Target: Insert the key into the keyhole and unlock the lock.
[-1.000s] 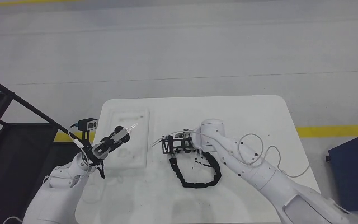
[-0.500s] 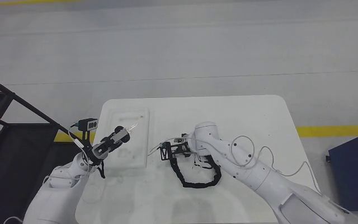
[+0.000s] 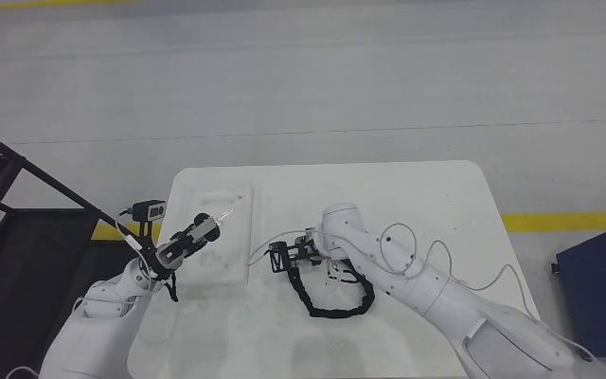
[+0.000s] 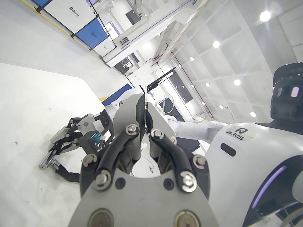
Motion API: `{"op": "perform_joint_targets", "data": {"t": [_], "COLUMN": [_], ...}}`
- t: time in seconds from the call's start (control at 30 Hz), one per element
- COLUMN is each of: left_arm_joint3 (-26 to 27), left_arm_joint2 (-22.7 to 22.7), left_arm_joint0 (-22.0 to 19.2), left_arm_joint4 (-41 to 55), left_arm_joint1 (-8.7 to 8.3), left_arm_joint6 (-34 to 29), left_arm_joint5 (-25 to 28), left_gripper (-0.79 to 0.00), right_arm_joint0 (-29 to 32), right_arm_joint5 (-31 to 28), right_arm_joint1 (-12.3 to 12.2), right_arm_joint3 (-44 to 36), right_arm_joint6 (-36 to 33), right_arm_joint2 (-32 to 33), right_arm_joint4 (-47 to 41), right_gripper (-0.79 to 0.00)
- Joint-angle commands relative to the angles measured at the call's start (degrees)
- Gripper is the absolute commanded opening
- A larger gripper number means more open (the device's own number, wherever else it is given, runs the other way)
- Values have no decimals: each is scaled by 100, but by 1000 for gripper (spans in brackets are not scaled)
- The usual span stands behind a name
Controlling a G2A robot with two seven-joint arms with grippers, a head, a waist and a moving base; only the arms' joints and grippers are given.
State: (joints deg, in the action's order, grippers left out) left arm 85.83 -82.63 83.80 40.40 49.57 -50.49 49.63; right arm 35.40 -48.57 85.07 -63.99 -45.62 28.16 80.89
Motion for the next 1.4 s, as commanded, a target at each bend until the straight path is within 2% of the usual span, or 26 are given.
{"op": "perform_joint_targets", "data": {"t": [0.0, 0.47, 0.53, 0.57, 0.6, 0.7, 0.8, 0.93, 1.1, 1.2, 1.37], "left_arm_joint3": [0, 0, 0, 0, 0, 0, 0, 0, 0, 0, 0], "left_arm_joint2": [0, 0, 0, 0, 0, 0, 0, 0, 0, 0, 0], "left_arm_joint0": [0, 0, 0, 0, 0, 0, 0, 0, 0, 0, 0], "left_arm_joint4": [0, 0, 0, 0, 0, 0, 0, 0, 0, 0, 0], "left_arm_joint1": [0, 0, 0, 0, 0, 0, 0, 0, 0, 0, 0], "left_arm_joint6": [0, 0, 0, 0, 0, 0, 0, 0, 0, 0, 0], "left_arm_joint5": [0, 0, 0, 0, 0, 0, 0, 0, 0, 0, 0], "left_gripper": [-785, -785, -785, -785, -785, -785, -785, -785, -785, -785, -785], "right_arm_joint0": [-31, -144, -148, -153, -153, -173, -172, 8, 554, 956, 1568], "right_arm_joint5": [9, 36, -16, -56, -92, -57, 188, 586, 828, 828, 448], "right_arm_joint1": [30, 223, 248, 260, 272, 296, 271, 104, -318, -585, -968], "right_arm_joint3": [84, 542, 584, 603, 618, 618, 390, -318, -1251, -1663, -2069], "right_arm_joint6": [-8, 82, 76, 76, 77, 120, 224, 722, 1636, 2152, 3282], "right_arm_joint2": [-22, -138, -178, -203, -231, -255, -291, -223, 142, 545, 1434], "right_arm_joint4": [3, -39, -18, 3, 30, 125, 577, 1363, 2314, 2588, 2364], "right_gripper": [-489, -554, -619, -739, -785, -785, -785, -785, -785, -785, -785]}}
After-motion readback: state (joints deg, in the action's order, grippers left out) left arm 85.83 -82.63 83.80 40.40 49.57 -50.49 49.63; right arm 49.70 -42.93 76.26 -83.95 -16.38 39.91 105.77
